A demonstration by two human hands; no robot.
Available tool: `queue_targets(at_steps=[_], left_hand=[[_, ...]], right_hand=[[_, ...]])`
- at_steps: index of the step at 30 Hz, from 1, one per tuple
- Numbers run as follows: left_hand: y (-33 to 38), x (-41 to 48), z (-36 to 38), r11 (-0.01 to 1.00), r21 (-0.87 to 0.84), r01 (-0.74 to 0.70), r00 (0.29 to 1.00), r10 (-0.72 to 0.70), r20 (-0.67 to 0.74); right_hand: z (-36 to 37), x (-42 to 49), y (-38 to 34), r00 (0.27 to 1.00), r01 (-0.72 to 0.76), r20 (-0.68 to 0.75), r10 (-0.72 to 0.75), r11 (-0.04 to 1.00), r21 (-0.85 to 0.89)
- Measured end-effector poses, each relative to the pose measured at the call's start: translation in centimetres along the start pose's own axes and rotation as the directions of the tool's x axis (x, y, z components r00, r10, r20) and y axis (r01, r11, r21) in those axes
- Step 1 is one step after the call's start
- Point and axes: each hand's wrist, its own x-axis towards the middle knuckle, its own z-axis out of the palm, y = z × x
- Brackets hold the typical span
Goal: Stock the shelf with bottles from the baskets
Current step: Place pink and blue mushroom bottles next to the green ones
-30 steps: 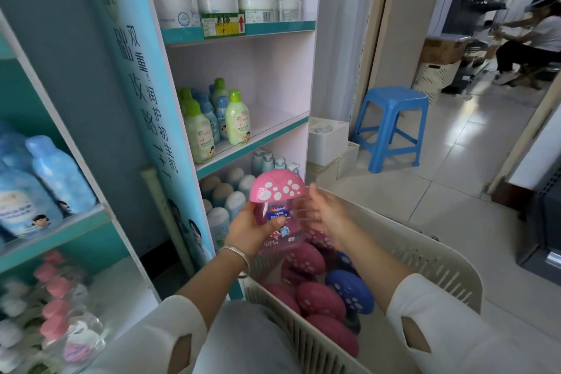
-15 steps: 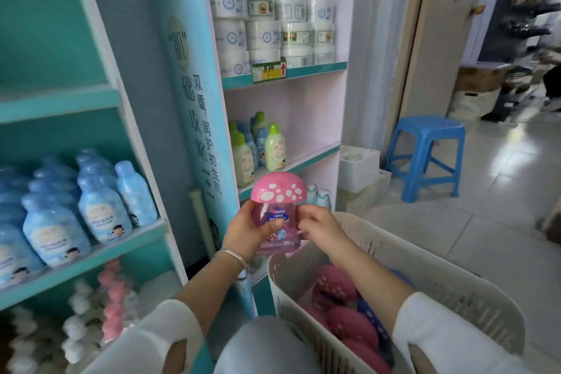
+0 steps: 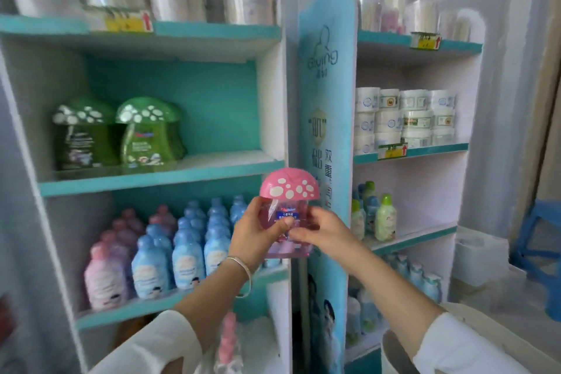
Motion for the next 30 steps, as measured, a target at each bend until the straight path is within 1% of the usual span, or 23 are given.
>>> queue_targets(at_steps=[2, 4, 8, 10, 12, 16, 19, 20, 21, 24, 28, 30], left_hand=[[0.7, 0.4, -3.0, 0.999, 0.015, -0.029, 0.998, 0.030, -0.050], [1.7, 1.1, -5.5, 0.996, 0.049, -0.074, 0.992, 0.078, -0.097], [3.8, 4.1, -9.2, 0.948, 0.256, -0.190, 0.959, 0.236, -0.160], [4.5, 6.2, -10.5, 0.927, 0.322, -0.194, 0.948, 0.262, -0.182], [4.3, 8.3, -11.4, 0.916, 0.360, -0.177, 0.948, 0.257, -0.187], [3.1, 12.8, -12.3, 0.885, 0.465, -0.021, 0.979, 0.113, -0.171], [2.1, 16.0, -12.4, 0.831, 0.543, 0.120, 0.989, -0.049, -0.143], [1.7, 16.9, -12.3, 0.797, 0.586, 0.142, 0.989, -0.093, -0.113], [1.5, 17.7, -12.3, 0.760, 0.634, 0.144, 0.989, -0.128, -0.071], [0.8, 19.6, -12.2, 0.665, 0.743, 0.078, 0.985, -0.169, 0.048], [-0.4, 21.5, -11.9, 0.551, 0.833, 0.048, 0.957, -0.264, 0.119], [-0.7, 22.2, -11.7, 0.516, 0.854, 0.059, 0.936, -0.326, 0.132]], right_hand=[[1.8, 1.6, -2.1, 0.998, 0.054, 0.032, -0.053, 0.998, -0.018], [3.3, 3.2, -4.2, 0.994, 0.102, 0.048, -0.102, 0.995, 0.006], [4.9, 6.5, -8.1, 0.981, 0.169, 0.077, -0.177, 0.981, 0.100], [5.2, 8.7, -9.8, 0.980, 0.169, 0.077, -0.182, 0.974, 0.152], [5.4, 11.3, -11.1, 0.981, 0.166, 0.067, -0.180, 0.971, 0.174], [5.9, 17.1, -12.5, 0.991, 0.109, 0.064, -0.122, 0.980, 0.169], [6.8, 21.5, -12.3, 0.998, 0.014, 0.065, -0.019, 0.996, 0.090], [7.2, 22.7, -12.1, 0.998, -0.019, 0.063, 0.015, 0.998, 0.059], [7.5, 24.0, -12.0, 0.997, -0.048, 0.065, 0.045, 0.998, 0.039], [8.5, 27.6, -11.3, 0.990, -0.117, 0.074, 0.117, 0.993, -0.001], [9.3, 31.4, -10.5, 0.978, -0.160, 0.095, 0.183, 0.964, -0.212], [9.2, 32.7, -10.0, 0.967, -0.202, 0.107, 0.230, 0.953, -0.224]])
